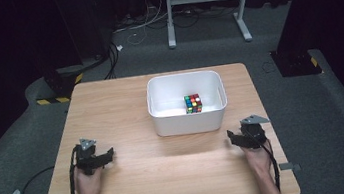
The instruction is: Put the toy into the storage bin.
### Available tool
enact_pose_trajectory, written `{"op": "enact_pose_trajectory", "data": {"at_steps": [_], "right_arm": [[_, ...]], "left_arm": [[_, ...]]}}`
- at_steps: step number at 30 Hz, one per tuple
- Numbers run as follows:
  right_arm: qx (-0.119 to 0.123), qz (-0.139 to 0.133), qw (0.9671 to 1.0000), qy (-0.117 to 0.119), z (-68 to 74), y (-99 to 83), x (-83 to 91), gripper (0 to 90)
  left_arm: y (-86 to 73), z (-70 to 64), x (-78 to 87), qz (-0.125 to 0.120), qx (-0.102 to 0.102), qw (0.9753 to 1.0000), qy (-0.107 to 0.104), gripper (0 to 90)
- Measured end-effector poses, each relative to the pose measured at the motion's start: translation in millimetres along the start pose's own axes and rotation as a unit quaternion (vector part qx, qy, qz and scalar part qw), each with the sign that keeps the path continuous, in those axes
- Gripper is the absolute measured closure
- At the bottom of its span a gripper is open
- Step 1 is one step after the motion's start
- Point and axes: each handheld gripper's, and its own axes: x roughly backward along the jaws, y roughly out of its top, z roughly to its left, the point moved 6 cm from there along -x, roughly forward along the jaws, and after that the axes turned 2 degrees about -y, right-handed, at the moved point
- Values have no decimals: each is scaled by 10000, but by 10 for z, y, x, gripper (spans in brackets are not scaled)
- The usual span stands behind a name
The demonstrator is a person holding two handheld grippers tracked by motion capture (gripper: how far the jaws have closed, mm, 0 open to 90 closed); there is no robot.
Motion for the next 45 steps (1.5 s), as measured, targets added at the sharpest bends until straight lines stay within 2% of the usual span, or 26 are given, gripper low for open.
{"op": "enact_pose_trajectory", "data": {"at_steps": [6, 10, 13, 22, 45], "right_arm": [[-48, 35, 10000, -41, -24, -26, -39, 342], [165, 144, 9996, -160, 5, -59, -94, 342], [168, 166, 9996, -155, 8, -67, -121, 342], [49, 153, 9998, -111, -15, -82, -151, 333], [29, 148, 9998, -137, -26, -81, -162, 302]], "left_arm": [[0, 0, 0, -2, 2, 10000, -2, 176], [0, 0, 0, -2, 1, 10000, -2, 176], [0, 0, 0, -2, 1, 10000, -2, 176], [0, -1, 0, -3, 3, 10000, -1, 176], [0, -1, 0, -4, 6, 10000, 4, 176]]}}
